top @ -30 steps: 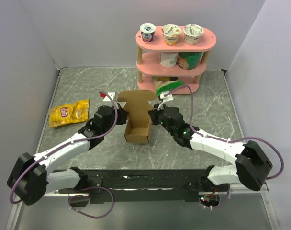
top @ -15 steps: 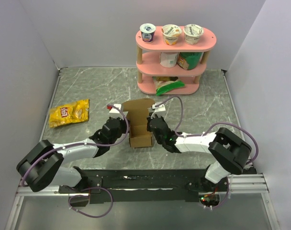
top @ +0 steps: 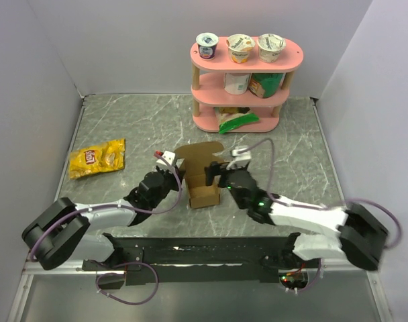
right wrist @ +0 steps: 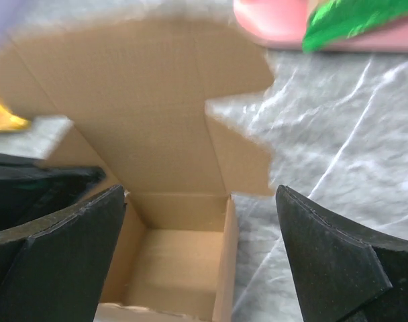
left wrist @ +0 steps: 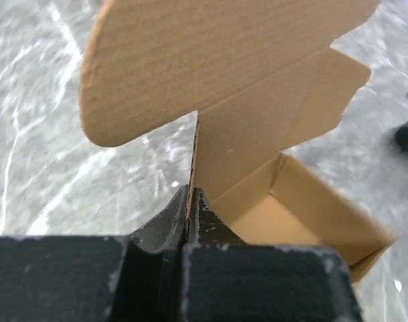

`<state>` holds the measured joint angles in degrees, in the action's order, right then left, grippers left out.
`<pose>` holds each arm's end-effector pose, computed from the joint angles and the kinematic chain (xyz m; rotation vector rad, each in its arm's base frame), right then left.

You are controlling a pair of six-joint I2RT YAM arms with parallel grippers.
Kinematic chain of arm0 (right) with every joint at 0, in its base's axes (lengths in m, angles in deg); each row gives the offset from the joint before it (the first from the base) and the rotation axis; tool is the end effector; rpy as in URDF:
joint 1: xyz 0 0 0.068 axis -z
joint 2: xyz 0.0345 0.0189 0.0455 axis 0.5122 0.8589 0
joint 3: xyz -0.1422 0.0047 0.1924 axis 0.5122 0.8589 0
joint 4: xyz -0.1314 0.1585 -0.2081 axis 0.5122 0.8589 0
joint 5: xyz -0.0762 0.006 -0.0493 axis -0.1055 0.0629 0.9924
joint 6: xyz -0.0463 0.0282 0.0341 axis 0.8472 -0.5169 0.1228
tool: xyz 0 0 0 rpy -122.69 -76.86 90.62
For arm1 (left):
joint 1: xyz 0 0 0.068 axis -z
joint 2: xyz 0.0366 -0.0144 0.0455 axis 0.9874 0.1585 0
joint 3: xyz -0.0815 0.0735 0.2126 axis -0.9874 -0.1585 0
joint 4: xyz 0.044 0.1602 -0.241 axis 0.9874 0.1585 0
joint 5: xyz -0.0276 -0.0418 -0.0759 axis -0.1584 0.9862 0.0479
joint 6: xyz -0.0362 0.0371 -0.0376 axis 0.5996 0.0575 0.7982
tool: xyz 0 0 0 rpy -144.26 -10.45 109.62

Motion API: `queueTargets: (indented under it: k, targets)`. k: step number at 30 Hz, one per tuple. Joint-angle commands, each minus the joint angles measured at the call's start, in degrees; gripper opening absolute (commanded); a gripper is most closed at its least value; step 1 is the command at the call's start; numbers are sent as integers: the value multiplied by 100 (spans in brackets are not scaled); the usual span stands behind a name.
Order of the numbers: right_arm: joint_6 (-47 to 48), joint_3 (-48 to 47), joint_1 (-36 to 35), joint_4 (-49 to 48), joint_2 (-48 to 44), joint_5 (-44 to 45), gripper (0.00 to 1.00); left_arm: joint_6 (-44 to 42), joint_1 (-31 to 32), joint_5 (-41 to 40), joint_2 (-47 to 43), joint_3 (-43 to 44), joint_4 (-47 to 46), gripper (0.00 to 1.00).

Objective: Fold the paper box

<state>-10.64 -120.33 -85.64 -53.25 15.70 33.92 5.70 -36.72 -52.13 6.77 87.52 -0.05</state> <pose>0.2031 0.2410 0.1672 -0.1128 1.8062 0.4239 0.2192 -0.1949 0.1215 0.2071 1.7940 -0.5543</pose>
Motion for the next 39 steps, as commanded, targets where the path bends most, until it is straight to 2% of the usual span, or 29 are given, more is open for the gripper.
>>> queueTargets:
  k: [1, 2, 3, 4, 5, 7, 8, 12, 15, 17, 18, 19, 20, 21, 23, 25, 28, 32, 36, 39]
  targets:
    - [222, 175, 305, 744, -1608, -747, 100, -819, 31, 770, -359, 28, -176, 1]
    - [440, 132, 741, 885, -1802, -1211, 100, -950, 22, 875, -429, 36, -131, 1]
    - [634, -60, 972, 1130, -2013, -2504, 100, -1012, 22, 1137, -438, 37, -105, 1]
    - [879, -193, 1218, 1237, -2050, -3187, 100, -1083, 22, 1279, -473, 54, -70, 1]
    - [1552, -359, 1499, 1421, -2041, -3794, 100, -1231, 14, 1385, -491, 80, 18, 1]
    - [2293, -966, 1659, 2115, -1884, -5015, 100, -1355, 13, 1780, -508, 246, 211, 1]
    - [2854, -1141, 1738, 2299, -1796, -5352, 100, -1469, 13, 1903, -543, 326, 473, 1]
    - [3605, -2194, 2431, 2959, -1112, -6698, 99, -1725, 13, 2308, -640, 695, 1167, 1]
    - [4351, -2994, 2739, 3416, -576, -8067, 99, -1804, 13, 2440, -693, 915, 1563, 1]
    - [4888, -3496, 2828, 4056, -197, -8483, 99, -2015, 13, 2528, -719, 1021, 1688, 1]
    - [5081, -4151, 2863, 4407, 274, -8615, 99, -2024, 13, 2581, -746, 1047, 1776, 1]
    - [5561, -4515, 2942, 4915, 540, -8791, 98, -2041, 13, 2625, -772, 1100, 1837, 1]
    - [5792, -4892, 2960, 5843, 1074, -8992, 97, -2041, 5, 2704, -816, 1117, 1881, 1]
    - [5977, -5592, 2969, 6383, 1323, -9064, 96, -2050, 13, 2748, -834, 1144, 1925, 1]
    - [6610, -6133, 2969, 7559, 1919, -9213, 95, -2059, 5, 2810, -877, 1214, 2075, 1]
    - [6996, -6600, 2978, 8073, 2203, -9206, 93, -2085, -22, 2845, -895, 1258, 2180, 1]
    - [6911, -6391, 2996, 7928, 2248, -9161, 91, -2146, -48, 2871, -878, 1267, 2225, 1]
    - [6692, -5741, 3092, 7268, 1766, -9749, 92, -2287, -74, 2880, -720, 1302, 2339, 1]
    - [6604, -5354, 3153, 7075, 1571, -9811, 92, -2305, -118, 2950, -641, 1355, 2339, 1]
    - [6323, -4994, 3302, 6522, 1413, -9856, 92, -2323, -127, 3003, -605, 1399, 2391, 1]
